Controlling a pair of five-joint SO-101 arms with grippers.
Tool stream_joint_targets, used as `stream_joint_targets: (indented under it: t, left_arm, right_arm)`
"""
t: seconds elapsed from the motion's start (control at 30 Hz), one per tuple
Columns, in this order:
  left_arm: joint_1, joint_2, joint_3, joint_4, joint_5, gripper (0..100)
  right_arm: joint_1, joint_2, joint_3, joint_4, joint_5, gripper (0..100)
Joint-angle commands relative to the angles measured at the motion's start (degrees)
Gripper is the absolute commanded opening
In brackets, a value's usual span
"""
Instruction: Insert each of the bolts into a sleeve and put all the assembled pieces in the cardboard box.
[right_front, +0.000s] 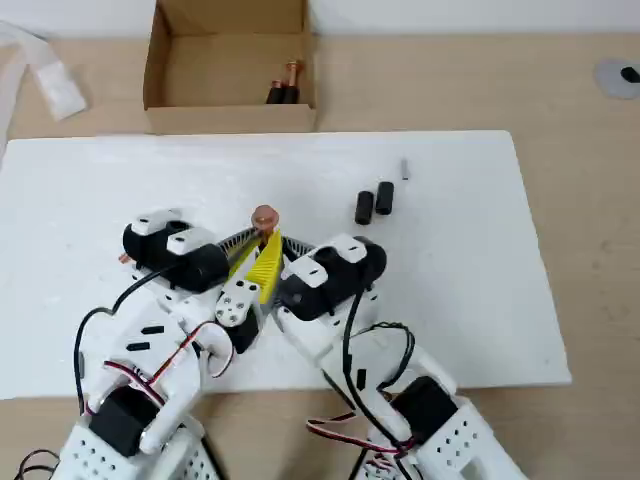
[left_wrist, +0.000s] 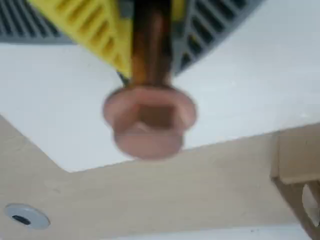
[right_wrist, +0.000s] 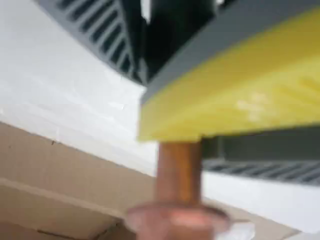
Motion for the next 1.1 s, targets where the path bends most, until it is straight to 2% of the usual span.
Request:
stream_joint_targets:
  t: [0.0,0.1,0.27,0.43,0.63,0.8,0.97,1.07]
  left_arm:
    - [-3.0,0.0,-0.6,0.3,-0.3,8]
    - [-5.6,0.0,-1.5,3.3,1.1,12]
    - [-6.8,0.0,-2.8,14.5,0.9,17]
    - [-6.9,0.0,-11.1,24.5,1.2,17]
    - [-6.9,0.0,-23.2,36.0,1.2,16]
    - [-10.4,1.6,-30.9,41.4,0.4,12]
    - [-21.5,9.9,-34.1,41.5,-9.2,4]
    - [-25.8,13.8,-35.0,40.1,-12.8,0]
  right_arm:
    - [-1.2,-0.7,-0.6,1.1,-0.3,0.9]
    - [-1.2,-0.7,-0.6,1.6,-0.3,0.9]
    - [-1.1,-0.4,-0.7,1.5,-0.2,0.9]
    - [-0.5,-0.1,-1.4,1.2,-0.2,0.9]
    - [5.3,3.6,-8.3,1.1,-0.2,0.9]
    - [12.0,19.9,-21.5,-3.5,-0.4,0.9]
    - [14.8,46.2,-42.4,-8.2,-0.4,0.9]
    - [15.4,61.8,-57.0,-8.5,-0.2,0.9]
